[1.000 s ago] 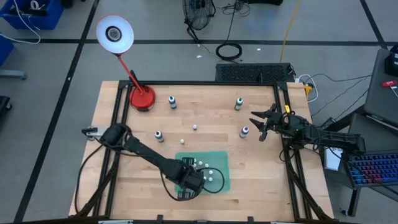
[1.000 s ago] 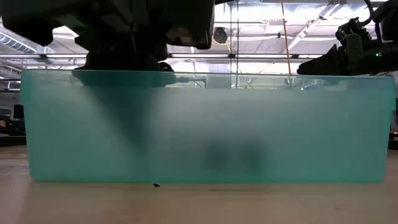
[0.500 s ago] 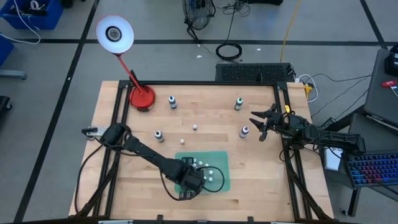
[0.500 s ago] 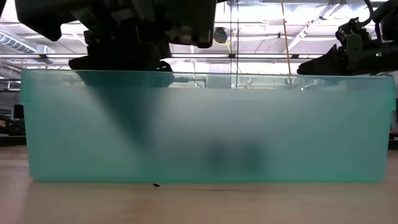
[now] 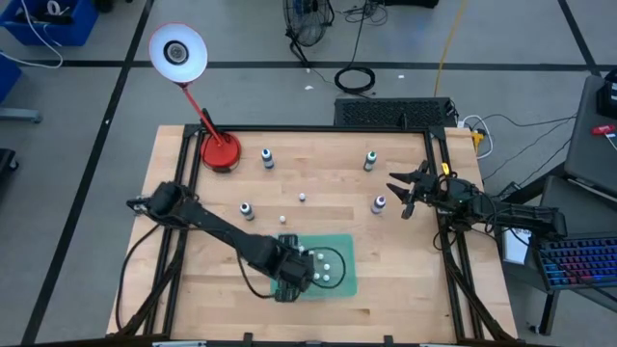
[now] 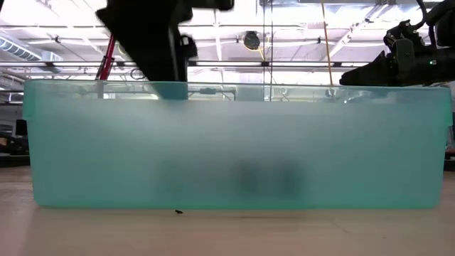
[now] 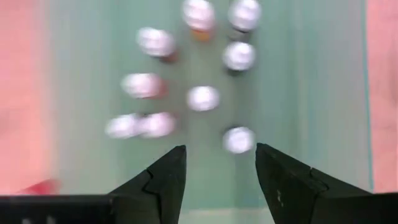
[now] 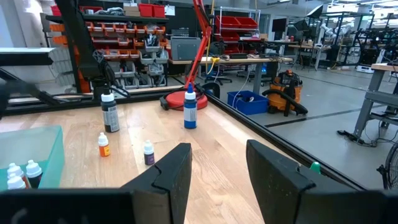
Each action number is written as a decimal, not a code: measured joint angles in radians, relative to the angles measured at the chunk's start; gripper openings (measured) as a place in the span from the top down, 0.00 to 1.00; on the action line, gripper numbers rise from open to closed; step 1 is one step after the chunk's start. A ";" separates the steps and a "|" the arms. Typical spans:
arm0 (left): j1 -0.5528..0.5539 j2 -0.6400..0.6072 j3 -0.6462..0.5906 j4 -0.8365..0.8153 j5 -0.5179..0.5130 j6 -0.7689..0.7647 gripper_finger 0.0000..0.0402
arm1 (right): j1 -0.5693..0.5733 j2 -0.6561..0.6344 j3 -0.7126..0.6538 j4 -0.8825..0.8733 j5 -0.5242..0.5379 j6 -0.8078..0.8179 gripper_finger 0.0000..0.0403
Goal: Pick & Place food coloring
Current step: Put the small yellow food coloring bottle into the blue bin
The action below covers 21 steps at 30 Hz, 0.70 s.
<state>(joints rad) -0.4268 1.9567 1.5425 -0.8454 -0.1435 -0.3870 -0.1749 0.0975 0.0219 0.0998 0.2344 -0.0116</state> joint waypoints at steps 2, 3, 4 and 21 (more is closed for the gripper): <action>0.015 -0.045 0.000 -0.057 -0.063 -0.001 0.51 | 0.000 0.000 0.000 0.000 0.000 0.000 0.65; 0.021 -0.068 0.000 -0.096 -0.107 -0.004 0.51 | 0.000 0.000 0.000 0.000 0.000 0.000 0.65; 0.030 -0.089 0.000 -0.134 -0.160 -0.010 0.51 | 0.000 0.000 0.000 0.000 0.000 0.000 0.65; 0.338 -0.159 -0.098 -0.248 -0.158 0.020 0.51 | 0.000 0.000 0.000 0.000 0.000 0.000 0.65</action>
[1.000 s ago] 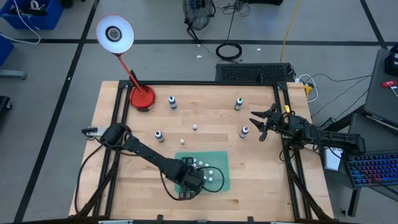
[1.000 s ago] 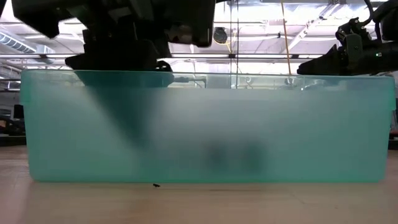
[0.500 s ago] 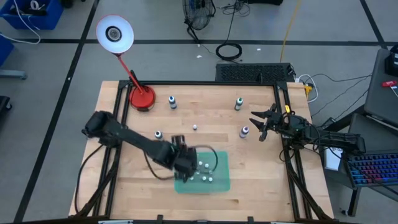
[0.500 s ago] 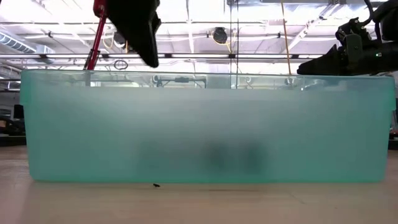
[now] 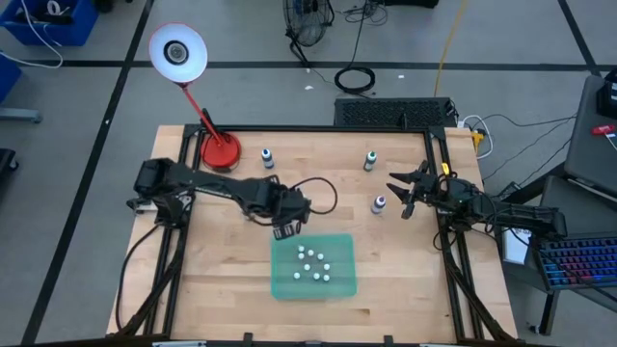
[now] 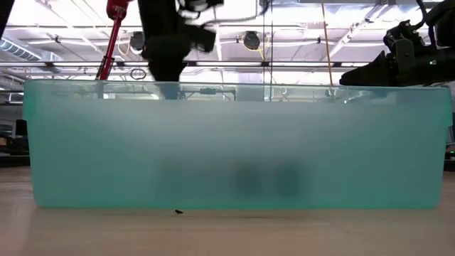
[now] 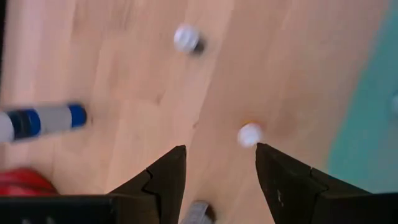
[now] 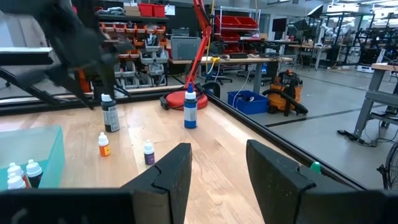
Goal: Pick & Place food coloring
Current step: Put the small yellow food coloring bottle into the blue bin
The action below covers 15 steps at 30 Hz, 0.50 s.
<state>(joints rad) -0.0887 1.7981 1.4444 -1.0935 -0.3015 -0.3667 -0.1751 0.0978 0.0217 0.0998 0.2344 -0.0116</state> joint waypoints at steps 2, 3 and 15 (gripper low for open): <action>0.021 0.001 -0.044 0.004 0.018 -0.014 0.51 | 0.000 0.000 0.000 0.000 0.000 0.000 0.65; 0.028 0.002 -0.066 0.017 0.033 -0.019 0.51 | 0.000 0.000 0.000 0.000 0.000 0.000 0.65; 0.043 0.001 -0.242 0.292 0.169 0.026 0.51 | 0.000 0.000 0.000 0.000 0.000 0.000 0.65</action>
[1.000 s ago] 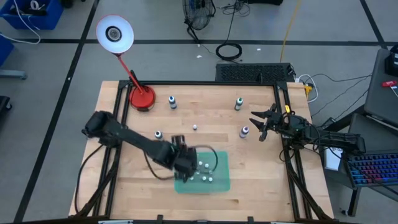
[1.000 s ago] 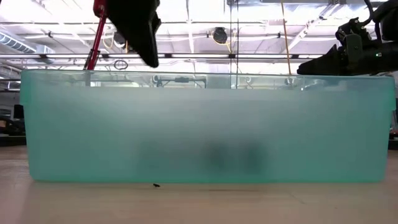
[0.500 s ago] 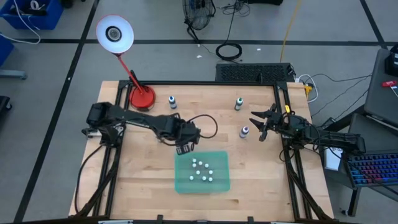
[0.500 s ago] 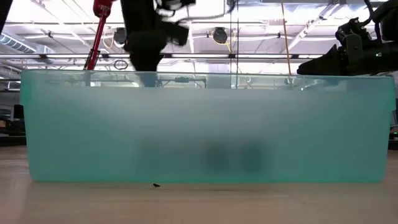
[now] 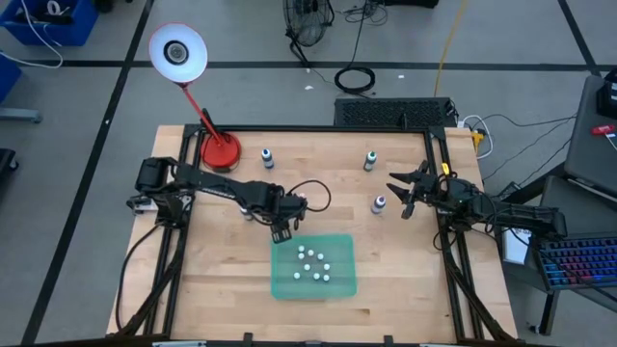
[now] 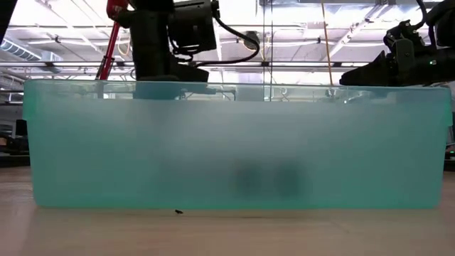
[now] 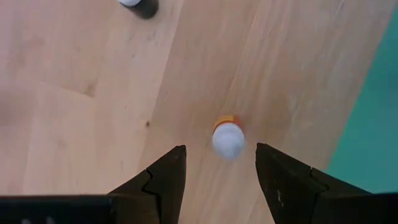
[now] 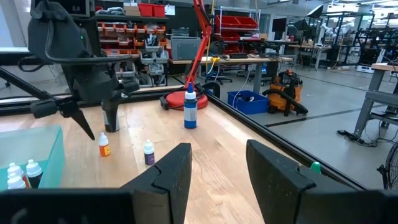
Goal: Pick & Place food coloring
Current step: Put the small yellow food coloring bottle into the blue bin
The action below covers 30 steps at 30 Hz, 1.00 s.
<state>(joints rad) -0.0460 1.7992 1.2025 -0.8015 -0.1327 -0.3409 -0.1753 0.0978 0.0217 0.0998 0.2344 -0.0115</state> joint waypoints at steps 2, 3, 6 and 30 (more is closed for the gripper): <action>0.002 0.000 -0.014 0.025 -0.003 0.001 0.51 | 0.000 0.000 0.000 0.000 0.000 0.000 0.65; 0.003 0.000 -0.022 0.040 -0.003 0.001 0.51 | 0.000 0.000 0.000 0.000 0.000 0.000 0.65; 0.010 0.000 -0.045 0.092 0.000 0.003 0.51 | 0.000 0.000 0.000 0.000 0.000 0.000 0.65; 0.049 0.000 -0.063 0.117 0.030 0.026 0.83 | 0.000 0.000 0.000 0.000 0.000 0.000 0.65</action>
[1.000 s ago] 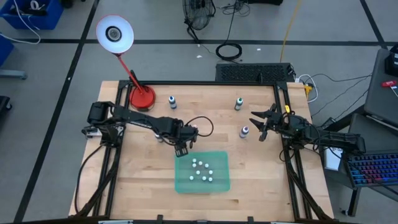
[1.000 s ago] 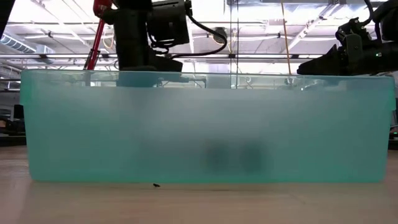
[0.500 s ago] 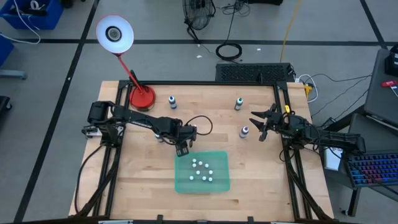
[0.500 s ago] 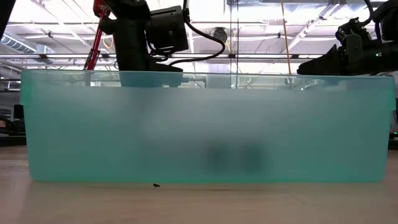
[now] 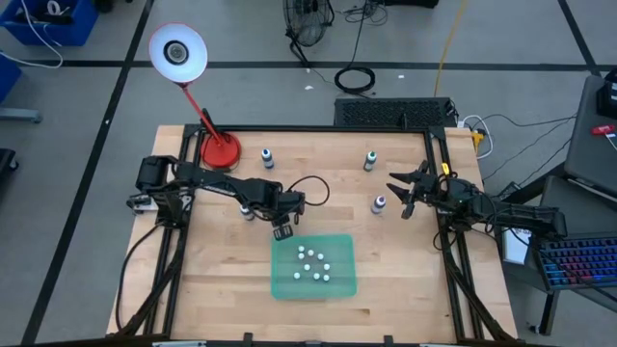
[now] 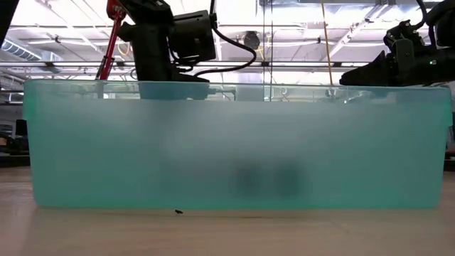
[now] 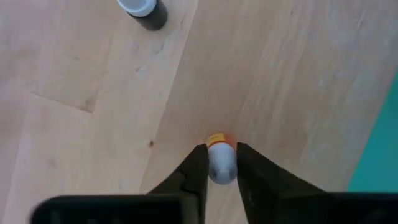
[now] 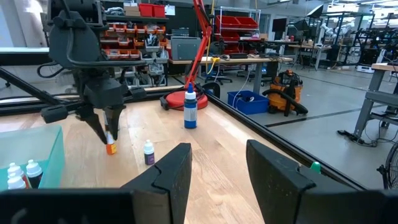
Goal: Pick & Place food coloring
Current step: Put the small yellow food coloring bottle into the blue bin
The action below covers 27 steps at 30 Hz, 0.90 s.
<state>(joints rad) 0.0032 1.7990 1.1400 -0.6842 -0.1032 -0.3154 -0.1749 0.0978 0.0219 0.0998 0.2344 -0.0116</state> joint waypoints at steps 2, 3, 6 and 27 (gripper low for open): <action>0.006 -0.001 0.000 -0.002 0.001 0.010 0.87 | 0.000 0.000 0.000 0.000 0.000 0.000 0.65; 0.009 -0.001 0.000 -0.001 0.002 0.019 0.87 | 0.000 0.000 0.000 0.000 0.000 0.000 0.65; 0.010 -0.001 0.000 -0.001 0.001 0.044 0.87 | 0.000 0.000 0.000 0.000 0.000 0.000 0.65; -0.165 -0.001 0.399 -0.357 -0.088 0.078 0.87 | 0.000 0.000 0.000 0.000 0.000 0.000 0.65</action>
<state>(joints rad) -0.1621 1.7985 1.5392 -1.0417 -0.1914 -0.2373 -0.1753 0.0976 0.0217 0.0998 0.2344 -0.0115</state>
